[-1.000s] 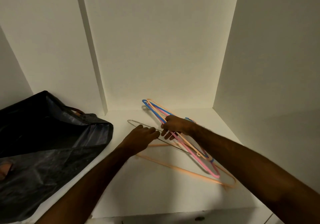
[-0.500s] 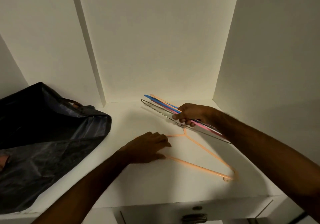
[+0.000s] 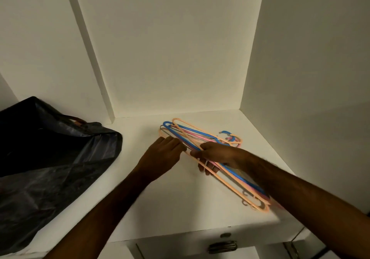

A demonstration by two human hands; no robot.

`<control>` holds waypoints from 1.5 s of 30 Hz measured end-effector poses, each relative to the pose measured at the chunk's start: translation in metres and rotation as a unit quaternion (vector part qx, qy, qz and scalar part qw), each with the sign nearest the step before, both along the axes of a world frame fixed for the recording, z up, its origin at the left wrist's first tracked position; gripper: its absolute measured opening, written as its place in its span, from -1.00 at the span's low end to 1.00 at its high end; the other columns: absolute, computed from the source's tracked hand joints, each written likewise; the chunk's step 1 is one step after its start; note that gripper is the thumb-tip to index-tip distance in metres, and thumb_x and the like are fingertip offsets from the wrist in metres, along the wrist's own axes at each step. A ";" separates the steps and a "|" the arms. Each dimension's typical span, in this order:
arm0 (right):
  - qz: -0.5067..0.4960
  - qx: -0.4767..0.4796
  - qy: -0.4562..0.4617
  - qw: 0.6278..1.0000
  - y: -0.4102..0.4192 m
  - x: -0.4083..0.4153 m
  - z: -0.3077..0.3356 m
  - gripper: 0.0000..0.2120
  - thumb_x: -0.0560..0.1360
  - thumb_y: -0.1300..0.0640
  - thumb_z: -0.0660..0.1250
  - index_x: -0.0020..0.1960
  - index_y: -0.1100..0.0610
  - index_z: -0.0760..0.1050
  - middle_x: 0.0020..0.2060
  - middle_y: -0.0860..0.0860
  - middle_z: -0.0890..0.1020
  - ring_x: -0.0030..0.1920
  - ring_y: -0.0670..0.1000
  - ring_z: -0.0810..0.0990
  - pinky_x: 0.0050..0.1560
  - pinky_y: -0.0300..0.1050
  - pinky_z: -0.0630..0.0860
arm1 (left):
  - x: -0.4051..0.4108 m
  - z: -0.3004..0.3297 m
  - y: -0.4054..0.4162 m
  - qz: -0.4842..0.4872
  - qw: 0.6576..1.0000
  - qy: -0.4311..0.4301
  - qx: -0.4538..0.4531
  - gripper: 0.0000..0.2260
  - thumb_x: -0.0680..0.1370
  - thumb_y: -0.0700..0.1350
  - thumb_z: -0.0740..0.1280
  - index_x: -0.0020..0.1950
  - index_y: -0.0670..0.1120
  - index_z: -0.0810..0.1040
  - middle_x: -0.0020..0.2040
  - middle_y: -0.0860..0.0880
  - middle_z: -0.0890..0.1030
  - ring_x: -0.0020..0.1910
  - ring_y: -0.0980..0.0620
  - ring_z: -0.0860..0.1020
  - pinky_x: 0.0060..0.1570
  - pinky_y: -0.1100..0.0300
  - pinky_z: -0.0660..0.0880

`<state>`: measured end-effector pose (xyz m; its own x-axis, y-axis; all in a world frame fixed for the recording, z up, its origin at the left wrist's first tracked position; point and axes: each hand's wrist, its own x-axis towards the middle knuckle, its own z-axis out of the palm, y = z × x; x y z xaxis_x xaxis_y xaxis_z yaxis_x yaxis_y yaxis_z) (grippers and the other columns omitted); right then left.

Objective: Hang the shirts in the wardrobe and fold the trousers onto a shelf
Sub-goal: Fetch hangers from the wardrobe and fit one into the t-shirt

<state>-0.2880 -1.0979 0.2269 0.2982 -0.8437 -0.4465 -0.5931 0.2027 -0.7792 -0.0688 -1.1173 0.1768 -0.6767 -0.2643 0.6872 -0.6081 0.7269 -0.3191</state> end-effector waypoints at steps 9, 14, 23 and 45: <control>0.018 -0.064 -0.177 0.982 0.009 0.034 0.063 -0.76 0.60 0.03 0.33 0.08 0.21 0.54 -0.30 0.06 0.55 -0.42 -0.03 0.49 -0.37 -0.18 0.46 | 0.009 0.037 0.017 0.049 0.825 0.442 0.348 -0.92 0.60 -0.07 0.38 0.04 -0.05 0.56 -0.07 0.05 0.64 -0.13 0.08 0.63 -0.18 0.20 0.57; 0.092 -0.153 -0.153 0.972 0.019 0.078 0.104 -0.77 0.63 0.12 0.25 0.24 0.18 0.39 -0.17 0.12 0.53 -0.31 -0.04 0.53 -0.22 -0.11 0.57 | 0.025 0.096 0.042 -0.082 0.582 0.610 0.532 -0.73 0.70 0.02 0.14 0.21 -0.06 0.55 0.04 -0.09 0.70 0.02 -0.06 0.68 -0.14 0.08 0.62; 0.267 -0.209 -0.250 0.907 0.071 0.173 0.130 -0.60 0.67 0.15 0.17 0.48 -0.03 0.22 -0.19 0.18 0.61 -0.32 0.10 0.63 -0.26 0.05 0.65 | 0.088 0.185 0.128 -0.089 0.642 0.621 0.441 -0.75 0.66 -0.16 0.26 0.30 -0.24 0.42 0.08 -0.21 0.70 0.11 -0.16 0.67 0.12 -0.05 0.59; 0.634 0.103 -0.271 0.717 0.333 0.274 0.023 -0.67 0.65 -0.03 0.18 0.07 0.23 0.52 -0.20 0.23 0.68 -0.32 0.14 0.65 -0.13 0.07 0.66 | 0.111 0.105 0.508 0.278 0.558 0.766 0.160 -0.73 0.66 -0.22 0.26 0.34 -0.27 0.42 0.09 -0.25 0.68 0.05 -0.22 0.68 0.03 -0.04 0.65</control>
<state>-0.0140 -0.7651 0.2501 0.9441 0.3257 -0.0506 -0.0232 -0.0875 -0.9959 0.0421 -0.6097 0.2820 0.8861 -0.4157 0.2049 -0.1497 0.1618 0.9754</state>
